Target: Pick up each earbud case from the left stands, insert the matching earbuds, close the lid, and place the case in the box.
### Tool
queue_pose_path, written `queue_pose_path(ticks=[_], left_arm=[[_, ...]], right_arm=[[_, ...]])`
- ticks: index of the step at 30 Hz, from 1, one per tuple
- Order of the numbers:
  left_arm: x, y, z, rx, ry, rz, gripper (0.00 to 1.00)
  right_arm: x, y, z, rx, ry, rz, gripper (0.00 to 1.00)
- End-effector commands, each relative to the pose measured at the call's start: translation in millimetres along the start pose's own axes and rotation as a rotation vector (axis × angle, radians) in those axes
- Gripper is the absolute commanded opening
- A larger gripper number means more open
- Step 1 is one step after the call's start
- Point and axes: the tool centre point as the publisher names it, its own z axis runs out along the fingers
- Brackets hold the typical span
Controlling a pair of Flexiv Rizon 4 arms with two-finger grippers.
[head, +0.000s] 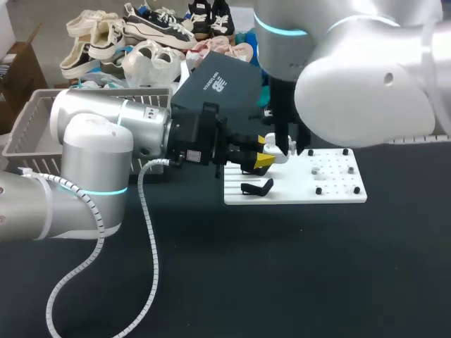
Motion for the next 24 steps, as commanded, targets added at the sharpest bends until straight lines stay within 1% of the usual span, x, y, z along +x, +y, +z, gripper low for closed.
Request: queue_pose_path(ticks=[1, 3, 8, 11, 24], left_arm=[[0.1, 1.1, 0.2, 0.003, 0.001, 0.0, 0.0], [0.1, 1.1, 0.2, 0.003, 0.001, 0.0, 0.0], [0.1, 1.1, 0.2, 0.003, 0.001, 0.0, 0.0], [0.1, 1.1, 0.2, 0.003, 0.001, 0.0, 0.0], [0.1, 1.1, 0.2, 0.003, 0.001, 0.0, 0.0]], right_arm=[[-11.1, 3.9, -4.1, -0.023, 0.053, 0.048, 0.0], [-10.6, 6.2, -6.8, -0.025, 0.069, 0.053, 0.0], [-8.8, 10.6, -9.0, -0.019, 0.071, 0.048, 0.0], [-8.9, 12.2, -7.3, -0.031, 0.074, 0.049, 0.0], [-18.6, 10.7, -1.4, -0.063, 0.068, 0.089, 0.0]])
